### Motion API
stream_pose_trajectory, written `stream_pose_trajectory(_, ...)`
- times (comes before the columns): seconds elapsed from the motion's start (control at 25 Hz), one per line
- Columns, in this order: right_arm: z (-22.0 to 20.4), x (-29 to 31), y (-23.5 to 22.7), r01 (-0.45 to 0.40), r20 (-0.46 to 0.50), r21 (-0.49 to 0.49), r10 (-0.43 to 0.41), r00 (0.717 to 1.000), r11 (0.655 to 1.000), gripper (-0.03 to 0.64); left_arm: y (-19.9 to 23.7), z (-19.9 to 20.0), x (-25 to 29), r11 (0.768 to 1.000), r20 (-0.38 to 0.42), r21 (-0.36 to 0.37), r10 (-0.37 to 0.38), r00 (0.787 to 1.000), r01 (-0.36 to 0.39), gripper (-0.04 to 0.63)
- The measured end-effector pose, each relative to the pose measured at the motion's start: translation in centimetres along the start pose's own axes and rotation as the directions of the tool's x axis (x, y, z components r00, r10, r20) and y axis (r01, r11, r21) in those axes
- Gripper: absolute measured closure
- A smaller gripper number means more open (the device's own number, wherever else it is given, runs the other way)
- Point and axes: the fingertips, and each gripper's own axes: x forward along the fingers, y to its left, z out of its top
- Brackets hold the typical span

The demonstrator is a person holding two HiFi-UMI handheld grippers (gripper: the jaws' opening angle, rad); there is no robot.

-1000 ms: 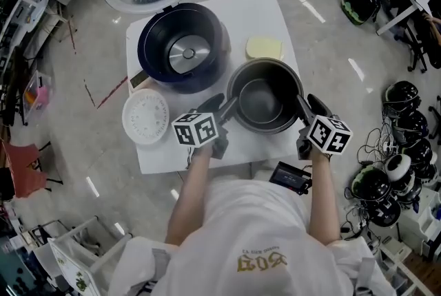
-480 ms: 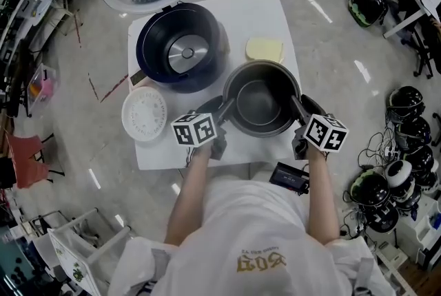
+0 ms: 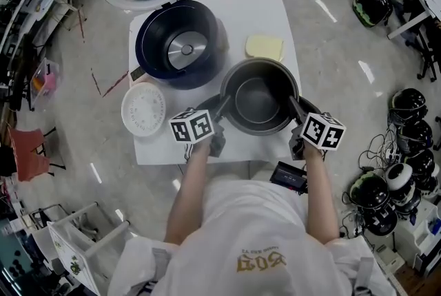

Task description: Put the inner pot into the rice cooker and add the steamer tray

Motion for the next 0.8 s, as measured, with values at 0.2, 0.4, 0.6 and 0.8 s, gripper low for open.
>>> stream_pose_trajectory(0.2,0.0,-0.2,0.5,-0.014,-0.008,-0.018,0.014,1.000,1.000,0.518,0.1,0.1,-0.3,1.000,-0.006,0.010,0.028,1.000,-0.028,0.480)
stream_pose_trajectory(0.4,-0.1,-0.8,0.4,-0.014,-0.010,-0.011,0.014,1.000,1.000,0.520,-0.3,0.4,-0.8,0.993,0.038,-0.120,-0.018,0.999,0.022,0.526)
stream_pose_trajectory(0.6,-0.1,-1.2,0.9,-0.019,-0.015,-0.013,0.019,1.000,1.000,0.525,-0.4,0.0,-1.5,0.987,0.043,-0.153,-0.032,0.999,0.038,0.531)
stream_pose_trajectory(0.8,0.7,-1.8,1.3,-0.033,-0.003,-0.012,0.033,0.999,0.999,0.526,-1.3,0.4,-2.1,0.986,0.069,-0.156,-0.042,0.997,0.052,0.531)
